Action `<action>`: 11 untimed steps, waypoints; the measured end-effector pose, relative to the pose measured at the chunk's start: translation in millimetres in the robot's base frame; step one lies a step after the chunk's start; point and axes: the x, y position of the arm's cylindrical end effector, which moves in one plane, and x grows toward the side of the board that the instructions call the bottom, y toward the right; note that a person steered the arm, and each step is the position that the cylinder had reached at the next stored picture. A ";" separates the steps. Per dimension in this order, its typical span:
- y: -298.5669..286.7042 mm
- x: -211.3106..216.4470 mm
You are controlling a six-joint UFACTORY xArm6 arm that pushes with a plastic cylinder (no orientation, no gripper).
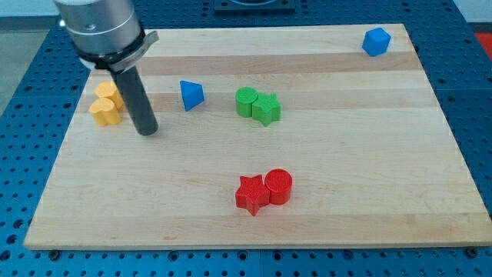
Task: Push the blue triangle to the top center
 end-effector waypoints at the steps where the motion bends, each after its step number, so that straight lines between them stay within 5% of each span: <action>1: 3.1 -32.7; 5: 95.2 -54.6; 9: 149.9 -153.0; 11: 171.9 -166.8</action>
